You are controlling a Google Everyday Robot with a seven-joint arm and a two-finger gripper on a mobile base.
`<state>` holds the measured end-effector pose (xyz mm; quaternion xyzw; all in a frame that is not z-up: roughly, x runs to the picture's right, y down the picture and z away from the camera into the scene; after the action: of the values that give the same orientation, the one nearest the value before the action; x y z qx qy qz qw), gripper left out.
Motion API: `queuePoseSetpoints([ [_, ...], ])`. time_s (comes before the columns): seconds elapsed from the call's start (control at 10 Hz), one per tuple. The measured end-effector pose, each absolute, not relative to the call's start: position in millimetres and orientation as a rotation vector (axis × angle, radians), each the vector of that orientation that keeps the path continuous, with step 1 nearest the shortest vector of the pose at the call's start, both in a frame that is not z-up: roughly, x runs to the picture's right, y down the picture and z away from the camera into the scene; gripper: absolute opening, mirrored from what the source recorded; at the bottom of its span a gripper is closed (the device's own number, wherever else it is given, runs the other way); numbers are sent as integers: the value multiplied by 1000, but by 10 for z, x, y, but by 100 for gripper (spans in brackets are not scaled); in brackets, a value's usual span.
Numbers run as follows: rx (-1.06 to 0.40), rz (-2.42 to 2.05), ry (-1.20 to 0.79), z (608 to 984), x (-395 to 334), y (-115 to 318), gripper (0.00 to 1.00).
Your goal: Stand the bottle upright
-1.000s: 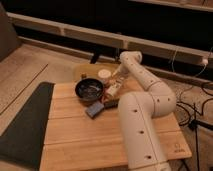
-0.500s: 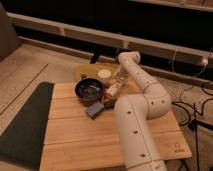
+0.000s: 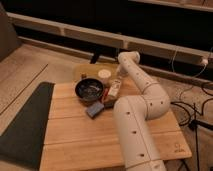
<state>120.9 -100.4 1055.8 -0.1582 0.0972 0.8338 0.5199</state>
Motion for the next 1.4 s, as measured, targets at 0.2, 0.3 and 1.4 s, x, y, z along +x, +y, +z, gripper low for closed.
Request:
queuePoseSetpoints([
  [0.2,-356,2015,125,10339,1236,-1382,0],
  [0.3,-344,2015,58,10170,1249,-1593,0],
  [1.4,-147,1584,-51,9083,1273,-1383,0],
])
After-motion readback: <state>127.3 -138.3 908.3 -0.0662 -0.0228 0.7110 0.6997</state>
